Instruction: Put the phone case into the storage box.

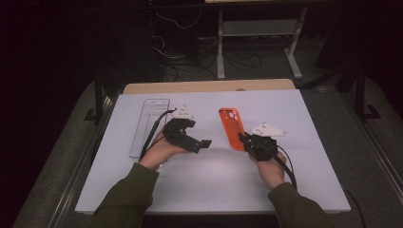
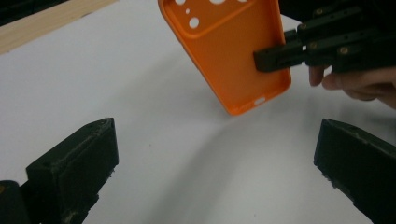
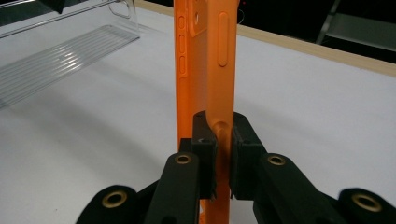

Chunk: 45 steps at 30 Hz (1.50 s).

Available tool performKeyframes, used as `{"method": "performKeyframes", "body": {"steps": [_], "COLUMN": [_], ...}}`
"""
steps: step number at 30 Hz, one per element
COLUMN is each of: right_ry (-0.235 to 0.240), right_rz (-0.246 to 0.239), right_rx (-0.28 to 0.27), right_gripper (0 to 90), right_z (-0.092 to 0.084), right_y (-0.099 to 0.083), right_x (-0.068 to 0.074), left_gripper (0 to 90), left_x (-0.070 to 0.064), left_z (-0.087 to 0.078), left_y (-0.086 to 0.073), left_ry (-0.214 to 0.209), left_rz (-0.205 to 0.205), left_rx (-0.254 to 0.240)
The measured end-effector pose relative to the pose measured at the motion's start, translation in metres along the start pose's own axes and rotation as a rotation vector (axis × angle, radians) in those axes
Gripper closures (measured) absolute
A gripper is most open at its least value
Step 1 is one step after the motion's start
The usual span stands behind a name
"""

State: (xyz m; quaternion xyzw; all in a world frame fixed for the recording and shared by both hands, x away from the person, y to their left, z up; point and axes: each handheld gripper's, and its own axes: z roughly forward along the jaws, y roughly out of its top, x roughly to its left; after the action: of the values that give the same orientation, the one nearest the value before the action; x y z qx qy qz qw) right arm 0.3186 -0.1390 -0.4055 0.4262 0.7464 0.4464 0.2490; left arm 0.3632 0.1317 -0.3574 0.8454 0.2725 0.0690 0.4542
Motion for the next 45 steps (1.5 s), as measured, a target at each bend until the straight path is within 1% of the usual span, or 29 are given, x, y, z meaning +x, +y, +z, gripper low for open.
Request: {"method": "performKeyframes", "body": {"steps": [2, 3, 4, 6, 9, 10, 11, 13, 17, 19, 23, 25, 26, 30, 32, 33, 34, 36, 39, 41, 42, 45], "right_ry": [0.0, 0.004, -0.002, -0.007, 0.0, -0.001, -0.004, -0.001, -0.003, 0.005, -0.003, 0.001, 0.002, -0.004, 0.003, 0.004, 0.008, 0.01, 0.006, 0.004, 0.005, 0.005], "right_rz": [-0.003, 0.008, -0.008, -0.009, -0.008, -0.001, -0.013, -0.002, -0.023, -0.008, -0.007, -0.009, -0.014, -0.022, -0.023, -0.022, -0.019, -0.021, -0.027, -0.026, -0.026, -0.024], "right_rx": [-0.001, 0.003, -0.006, -0.008, -0.004, -0.002, -0.005, -0.003, -0.015, -0.001, -0.003, -0.003, -0.005, -0.004, -0.007, -0.003, -0.007, -0.009, -0.013, -0.017, -0.018, -0.024], "right_gripper": [81.3, 81.4, 81.4, 81.4, 81.4, 81.4, 81.4, 81.3, 81.4, 81.4, 81.4, 81.4, 81.4, 81.4, 81.3, 81.3, 81.4, 81.4, 81.4, 81.4, 81.4, 81.4], "right_z": [0.0, 0.0, 0.001, 0.001, 0.002, 0.003, 0.003, 0.004, 0.006, 0.006, 0.007, 0.008, 0.008, 0.009, 0.009, 0.009, 0.009, 0.009, 0.009, 0.008, 0.008, 0.008], "right_y": [0.0, 0.0, 0.0, 0.001, 0.001, 0.001, 0.001, 0.001, 0.001, 0.002, 0.002, 0.002, 0.002, 0.003, 0.003, 0.003, 0.003, 0.003, 0.003, 0.003, 0.003, 0.004], "right_x": [0.002, 0.004, 0.004, 0.007, 0.01, 0.012, 0.012, 0.014, 0.017, 0.02, 0.023, 0.024, 0.026, 0.03, 0.032, 0.033, 0.034, 0.035, 0.035, 0.035, 0.035, 0.036], "left_gripper": [0.0, 0.0, 0.0, 0.0, 0.0, 0.0, 0.0, 0.0, 0.0, 0.0, 0.0, 0.0, 0.0, 0.0, 0.0, 0.0, 0.0, 0.0, 0.0, 0.0, 0.0, 0.0], "left_x": [-0.001, -0.001, -0.001, -0.001, 0.001, 0.001, 0.001, 0.002, 0.003, 0.003, 0.003, 0.004, 0.003, 0.003, 0.003, 0.003, 0.003, 0.003, 0.002, 0.001, 0.0, -0.002], "left_z": [0.001, 0.001, 0.002, 0.004, 0.005, 0.006, 0.007, 0.008, 0.01, 0.011, 0.013, 0.014, 0.016, 0.019, 0.02, 0.022, 0.022, 0.025, 0.028, 0.03, 0.031, 0.035], "left_y": [0.002, 0.003, 0.004, 0.006, 0.008, 0.009, 0.01, 0.012, 0.014, 0.015, 0.016, 0.017, 0.017, 0.018, 0.019, 0.019, 0.02, 0.02, 0.021, 0.021, 0.022, 0.022], "left_ry": [0.001, 0.002, 0.004, 0.003, 0.0, -0.002, -0.002, 0.0, 0.003, 0.001, 0.008, 0.016, 0.021, 0.032, 0.035, 0.039, 0.038, 0.037, 0.04, 0.039, 0.037, 0.034], "left_rz": [-0.003, 0.003, 0.001, -0.016, -0.02, -0.027, -0.036, -0.037, -0.052, -0.055, -0.061, -0.066, -0.078, -0.095, -0.095, -0.09, -0.091, -0.089, -0.098, -0.11, -0.123, -0.133], "left_rx": [-0.005, -0.001, -0.009, -0.017, -0.021, -0.025, -0.033, -0.038, -0.056, -0.059, -0.058, -0.06, -0.07, -0.082, -0.078, -0.089, -0.087, -0.09, -0.1, -0.109, -0.114, -0.126]}}
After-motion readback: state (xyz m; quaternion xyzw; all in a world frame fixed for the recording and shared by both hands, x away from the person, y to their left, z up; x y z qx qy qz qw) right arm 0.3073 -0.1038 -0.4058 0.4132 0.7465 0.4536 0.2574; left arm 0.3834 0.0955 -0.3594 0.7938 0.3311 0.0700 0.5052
